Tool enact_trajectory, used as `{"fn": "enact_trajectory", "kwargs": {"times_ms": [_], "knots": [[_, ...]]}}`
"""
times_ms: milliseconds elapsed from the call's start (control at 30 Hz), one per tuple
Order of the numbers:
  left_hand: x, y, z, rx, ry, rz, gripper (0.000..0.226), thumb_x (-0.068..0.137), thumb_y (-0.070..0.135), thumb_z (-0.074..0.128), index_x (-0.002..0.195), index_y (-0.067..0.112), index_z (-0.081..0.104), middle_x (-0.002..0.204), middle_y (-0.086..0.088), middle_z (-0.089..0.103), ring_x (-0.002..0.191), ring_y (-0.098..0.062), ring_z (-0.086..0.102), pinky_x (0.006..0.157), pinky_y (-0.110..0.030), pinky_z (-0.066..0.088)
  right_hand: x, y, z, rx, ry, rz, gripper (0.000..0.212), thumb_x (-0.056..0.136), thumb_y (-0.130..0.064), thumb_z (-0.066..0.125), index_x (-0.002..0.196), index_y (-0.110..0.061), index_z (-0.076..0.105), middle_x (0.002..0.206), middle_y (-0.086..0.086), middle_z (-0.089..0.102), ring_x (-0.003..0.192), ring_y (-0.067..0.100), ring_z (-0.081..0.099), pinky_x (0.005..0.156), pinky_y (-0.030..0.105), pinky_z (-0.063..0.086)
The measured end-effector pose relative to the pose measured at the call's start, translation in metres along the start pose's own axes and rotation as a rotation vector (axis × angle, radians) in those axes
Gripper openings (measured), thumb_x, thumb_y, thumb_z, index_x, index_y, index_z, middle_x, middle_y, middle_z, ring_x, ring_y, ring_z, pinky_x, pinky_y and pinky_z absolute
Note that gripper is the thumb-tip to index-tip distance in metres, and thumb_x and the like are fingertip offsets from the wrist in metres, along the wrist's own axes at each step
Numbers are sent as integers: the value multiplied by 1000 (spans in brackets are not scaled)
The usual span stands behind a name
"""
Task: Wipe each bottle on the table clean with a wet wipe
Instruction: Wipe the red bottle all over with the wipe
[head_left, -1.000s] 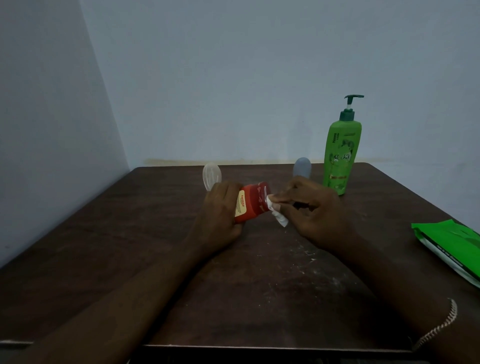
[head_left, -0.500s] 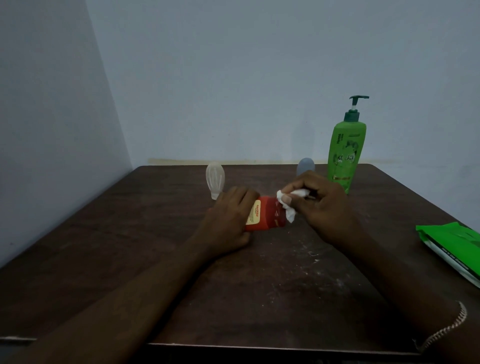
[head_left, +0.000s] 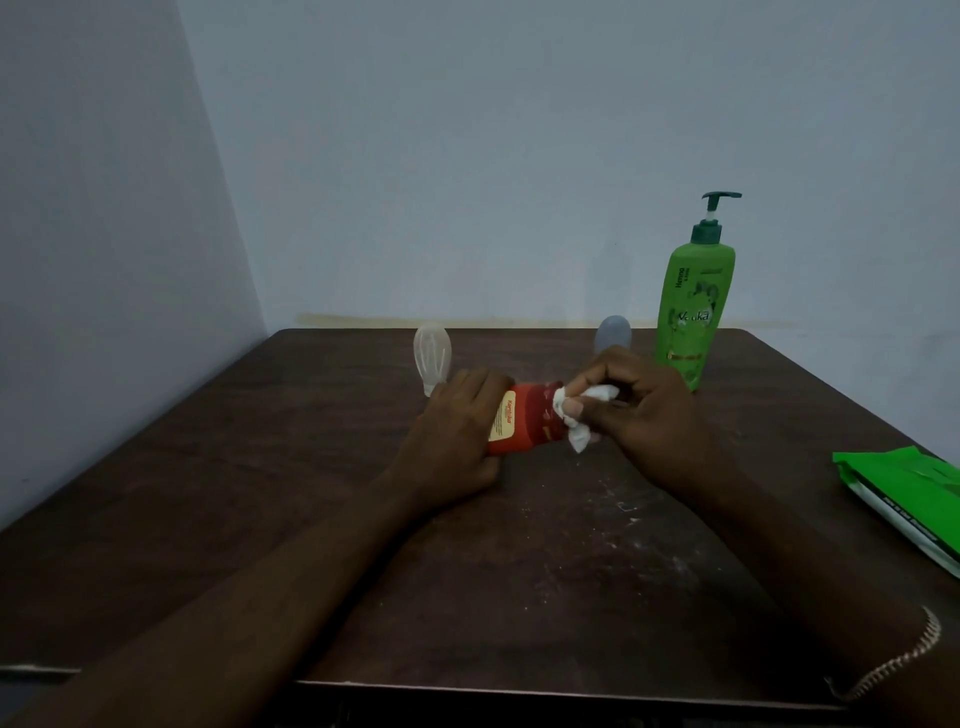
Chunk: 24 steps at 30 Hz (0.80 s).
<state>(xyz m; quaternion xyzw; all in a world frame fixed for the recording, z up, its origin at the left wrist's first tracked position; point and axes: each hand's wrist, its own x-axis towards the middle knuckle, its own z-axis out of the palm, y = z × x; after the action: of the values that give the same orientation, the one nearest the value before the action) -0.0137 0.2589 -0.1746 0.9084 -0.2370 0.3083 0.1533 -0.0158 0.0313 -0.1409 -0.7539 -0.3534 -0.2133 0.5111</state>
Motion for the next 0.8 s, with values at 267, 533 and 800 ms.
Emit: {"fn": "enact_trajectory", "kwargs": {"times_ms": [267, 533, 800], "knots": [[0, -4, 1, 9, -15, 19, 68, 72, 29, 83, 129, 22, 47, 123, -2, 55, 113, -15, 49, 93, -36, 45, 4, -11, 5, 33, -46, -72, 11, 79, -11, 78, 88, -7, 73, 85, 2, 69, 79, 17, 67, 70, 27, 55], [0, -3, 1, -67, 47, -39, 69, 72, 24, 84, 131, 21, 48, 121, -2, 56, 111, -12, 48, 93, -40, 49, -1, -5, -1, 74, -83, 21, 8, 80, -7, 77, 84, -12, 72, 83, 2, 70, 79, 18, 69, 70, 30, 56], [1, -3, 3, 34, -23, 31, 71, 72, 31, 83, 132, 23, 47, 124, 0, 55, 114, -14, 48, 93, -35, 46, 5, -4, 1, 70, -31, 34, 8, 79, -11, 78, 86, -10, 72, 82, 0, 72, 78, 15, 69, 69, 27, 56]]}}
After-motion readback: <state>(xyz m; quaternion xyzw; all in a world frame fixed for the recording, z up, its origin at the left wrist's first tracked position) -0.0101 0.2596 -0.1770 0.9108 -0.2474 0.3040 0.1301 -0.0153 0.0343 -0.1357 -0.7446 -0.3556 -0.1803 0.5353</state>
